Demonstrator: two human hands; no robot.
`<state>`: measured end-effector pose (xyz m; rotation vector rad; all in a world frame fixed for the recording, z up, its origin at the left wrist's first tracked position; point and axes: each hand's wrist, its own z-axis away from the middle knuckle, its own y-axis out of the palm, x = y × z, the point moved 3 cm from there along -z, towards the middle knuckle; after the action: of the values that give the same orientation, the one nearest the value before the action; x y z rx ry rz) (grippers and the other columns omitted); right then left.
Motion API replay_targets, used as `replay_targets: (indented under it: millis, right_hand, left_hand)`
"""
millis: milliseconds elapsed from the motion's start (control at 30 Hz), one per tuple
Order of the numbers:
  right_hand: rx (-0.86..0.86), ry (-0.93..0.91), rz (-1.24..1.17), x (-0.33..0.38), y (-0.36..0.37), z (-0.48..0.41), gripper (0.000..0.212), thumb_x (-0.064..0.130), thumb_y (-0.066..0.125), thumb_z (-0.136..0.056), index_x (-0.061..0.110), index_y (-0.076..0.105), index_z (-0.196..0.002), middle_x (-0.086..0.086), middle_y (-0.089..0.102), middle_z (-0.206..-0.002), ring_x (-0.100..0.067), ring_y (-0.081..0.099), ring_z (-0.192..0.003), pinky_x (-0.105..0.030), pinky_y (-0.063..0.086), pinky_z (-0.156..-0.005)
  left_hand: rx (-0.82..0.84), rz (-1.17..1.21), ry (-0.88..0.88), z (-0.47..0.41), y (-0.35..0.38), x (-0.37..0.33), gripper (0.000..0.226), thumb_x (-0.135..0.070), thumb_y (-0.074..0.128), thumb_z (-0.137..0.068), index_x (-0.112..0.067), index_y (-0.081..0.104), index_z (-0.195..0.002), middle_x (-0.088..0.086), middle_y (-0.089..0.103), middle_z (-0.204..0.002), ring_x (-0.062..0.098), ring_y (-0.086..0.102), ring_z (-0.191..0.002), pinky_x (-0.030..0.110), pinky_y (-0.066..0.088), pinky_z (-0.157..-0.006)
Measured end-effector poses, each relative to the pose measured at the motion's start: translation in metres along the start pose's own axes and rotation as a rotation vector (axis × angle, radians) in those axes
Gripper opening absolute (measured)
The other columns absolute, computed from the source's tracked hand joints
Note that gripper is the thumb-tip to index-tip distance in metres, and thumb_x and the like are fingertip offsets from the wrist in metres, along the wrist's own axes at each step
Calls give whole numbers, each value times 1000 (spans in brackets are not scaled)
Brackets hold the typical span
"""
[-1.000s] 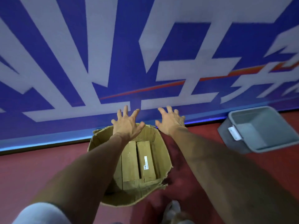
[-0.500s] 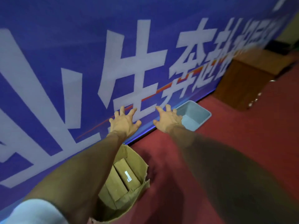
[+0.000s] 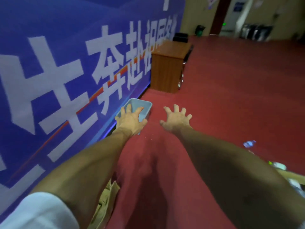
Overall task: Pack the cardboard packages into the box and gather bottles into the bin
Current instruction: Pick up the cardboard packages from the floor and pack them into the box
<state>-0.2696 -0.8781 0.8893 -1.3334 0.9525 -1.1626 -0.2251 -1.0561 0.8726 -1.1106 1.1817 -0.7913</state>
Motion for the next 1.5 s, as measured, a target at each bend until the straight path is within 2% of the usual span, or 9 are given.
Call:
replay_targets:
  millis: [200,367,633,933,1267,1500]
  right_hand:
    - [-20,226,17,-172,-16,104,68,56,50,-95,37,23,-154,-8,19,-159,-41,21,-142,-62,26,-110]
    - [-48,397,-17,-299,-30,198,68,55,53,-94,38,25,-153,-8,24,-155,-40,26,-139,-60,30,-107]
    - [-68,611,-33,-457,-41,300,65,54,54,-94,38,27,-151,-9,29,-149,-38,31,-133,-58,34,-104]
    - [-71,781,7,-616,-52,319,67,58,47,-97,39,19,-154,-9,13,-161,-41,20,-141,-60,30,-107]
    - [-67,940,-29,-773,-52,341,70,57,50,-95,40,18,-155,-9,11,-162,-42,16,-144,-61,30,-106]
    - [-68,1001,-30,-863,-40,394,72,57,52,-93,41,17,-154,-10,17,-159,-40,26,-138,-60,35,-103]
  left_hand:
    - [33,22,201,78,50,-163,63,-52,52,-92,-43,30,-151,10,14,-163,33,14,-148,60,24,-113]
    - [93,51,366,151,87,-297,63,-50,50,-93,-43,29,-152,10,11,-165,34,10,-150,59,21,-115]
    - [167,11,586,222,142,-457,62,-48,49,-94,-40,29,-152,12,10,-164,36,7,-150,61,22,-115]
    - [223,15,804,222,205,-632,61,-49,48,-94,-41,29,-152,12,8,-164,36,4,-150,63,20,-115]
    - [317,-29,962,228,276,-798,62,-50,47,-97,-40,25,-154,13,3,-165,38,2,-151,65,17,-116]
    - [366,-29,1017,281,319,-882,62,-49,48,-96,-39,26,-154,12,2,-166,37,0,-152,65,14,-117]
